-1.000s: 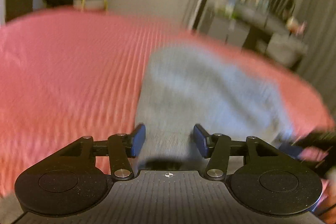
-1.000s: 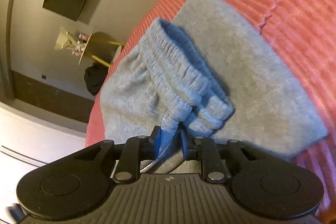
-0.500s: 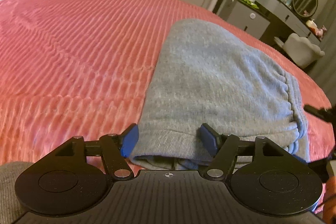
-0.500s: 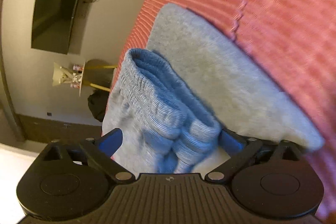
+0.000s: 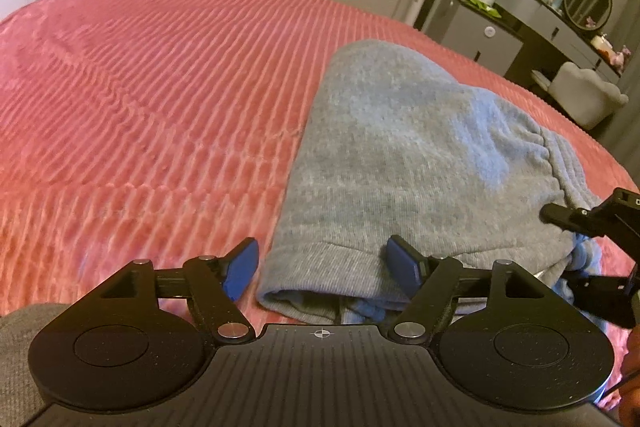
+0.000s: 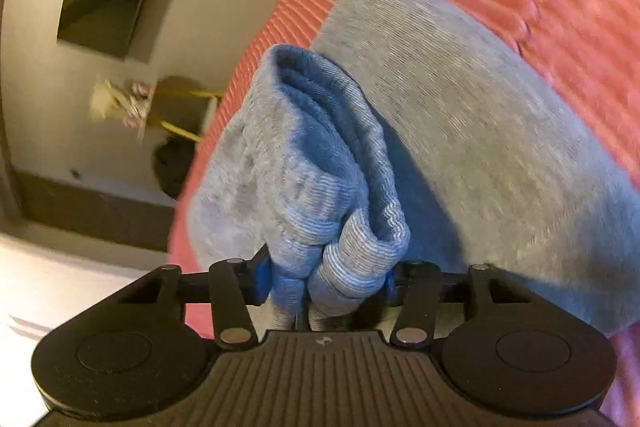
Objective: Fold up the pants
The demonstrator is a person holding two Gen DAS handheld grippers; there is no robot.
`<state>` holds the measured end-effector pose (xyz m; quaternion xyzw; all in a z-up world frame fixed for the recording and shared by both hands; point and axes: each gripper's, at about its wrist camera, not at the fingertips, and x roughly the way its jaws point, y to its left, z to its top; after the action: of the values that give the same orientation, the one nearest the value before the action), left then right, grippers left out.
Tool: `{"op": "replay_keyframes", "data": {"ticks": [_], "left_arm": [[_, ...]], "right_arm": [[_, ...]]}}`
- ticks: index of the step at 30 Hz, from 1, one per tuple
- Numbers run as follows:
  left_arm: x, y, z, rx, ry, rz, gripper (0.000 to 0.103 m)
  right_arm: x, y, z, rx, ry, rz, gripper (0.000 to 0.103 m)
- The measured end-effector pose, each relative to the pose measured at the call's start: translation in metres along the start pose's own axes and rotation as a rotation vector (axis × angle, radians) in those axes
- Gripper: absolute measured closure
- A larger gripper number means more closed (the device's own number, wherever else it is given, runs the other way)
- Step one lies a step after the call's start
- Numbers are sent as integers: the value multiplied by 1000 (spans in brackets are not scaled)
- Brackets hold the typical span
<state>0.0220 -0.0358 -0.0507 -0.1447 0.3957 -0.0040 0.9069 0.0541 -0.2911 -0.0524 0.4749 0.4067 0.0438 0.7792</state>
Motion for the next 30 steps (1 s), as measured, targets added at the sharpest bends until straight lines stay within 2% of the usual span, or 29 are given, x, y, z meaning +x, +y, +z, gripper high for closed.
{"op": "replay_keyframes", "data": {"ticks": [3,6,15,17,21,22,25,28,30], "left_arm": [[-3,-2,-1,17,1,14,21],[-8,-2,-2,17,-6,12,21],[-22,-2,-9,19,12,-15,21],[-25,-2,-11,23,31,-46,22],[-40,-5,-22,35,31,-209,21],[-40,-8,-23,47,26,-222,21],[-30,-19,-25,82,62,-195,22],[-18,-18,-24,36,69,-168,28],[-18,-9,-20,-42,54,-198,30]], "right_arm": [[-7,15,-4,-57,-26,-9,61],[-13,30,-3,-95,-47,3,63],[-39,73,-3,-192,-96,103,65],[-41,79,-3,-204,-100,121,65],[-44,91,-1,-205,-103,157,65],[-46,91,-4,-209,-106,162,65],[-48,98,-7,-241,-111,172,65],[-48,97,-8,-252,-108,169,65],[-50,93,-8,-253,-109,163,65]]}}
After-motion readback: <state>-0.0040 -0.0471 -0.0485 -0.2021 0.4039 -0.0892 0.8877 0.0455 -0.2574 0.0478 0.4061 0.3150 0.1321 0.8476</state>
